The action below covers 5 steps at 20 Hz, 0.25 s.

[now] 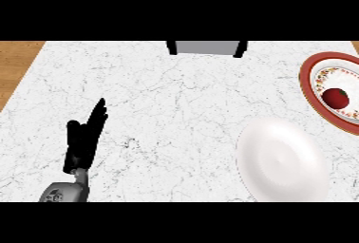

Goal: Pick the tomato from the plate and place it in the plate

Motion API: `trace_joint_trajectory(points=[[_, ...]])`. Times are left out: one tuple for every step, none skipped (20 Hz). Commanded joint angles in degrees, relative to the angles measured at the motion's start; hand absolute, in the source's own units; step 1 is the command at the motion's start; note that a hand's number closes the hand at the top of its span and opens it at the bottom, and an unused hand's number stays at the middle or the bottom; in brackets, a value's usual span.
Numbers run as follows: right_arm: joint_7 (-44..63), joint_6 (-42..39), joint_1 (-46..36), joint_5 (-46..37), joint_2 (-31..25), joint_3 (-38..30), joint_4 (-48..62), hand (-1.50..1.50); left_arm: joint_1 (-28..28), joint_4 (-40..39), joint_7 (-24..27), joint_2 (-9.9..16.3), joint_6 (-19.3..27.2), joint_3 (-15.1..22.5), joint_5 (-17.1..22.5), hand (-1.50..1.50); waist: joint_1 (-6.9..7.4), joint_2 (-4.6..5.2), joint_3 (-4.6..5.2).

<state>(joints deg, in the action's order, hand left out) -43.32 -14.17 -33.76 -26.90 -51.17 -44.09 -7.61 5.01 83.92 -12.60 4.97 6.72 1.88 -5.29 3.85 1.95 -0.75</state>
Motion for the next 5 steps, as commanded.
trace_joint_trajectory(points=[[0.9,1.7,0.2,0.4,-0.3,-0.5,-0.1,-1.5,-0.9,0.2,0.2,-0.5,0.1,0.3,0.1,0.0,0.31,-0.07,0.02],[1.0,0.4,0.6,0.4,-1.4,-0.6,0.1,-1.5,-0.6,1.1,-0.4,0.0,-0.2,0.0,0.3,0.0,0.52,0.01,-0.08],[-0.4,1.7,1.3,0.4,-0.1,-0.6,-0.1,-1.5,1.2,-0.8,0.2,-0.5,1.0,-0.4,-0.4,0.0,-0.13,0.33,-0.11],[1.8,2.4,0.5,-0.3,-0.6,0.0,0.0,-1.5,0.6,0.2,0.1,0.2,-0.8,0.0,0.4,0.0,0.63,0.22,-0.06],[0.0,3.0,2.0,0.0,0.0,-0.4,0.0,-1.5,-0.1,0.2,-0.1,0.9,-0.9,-0.7,0.6,0.0,0.49,0.23,-0.14]])
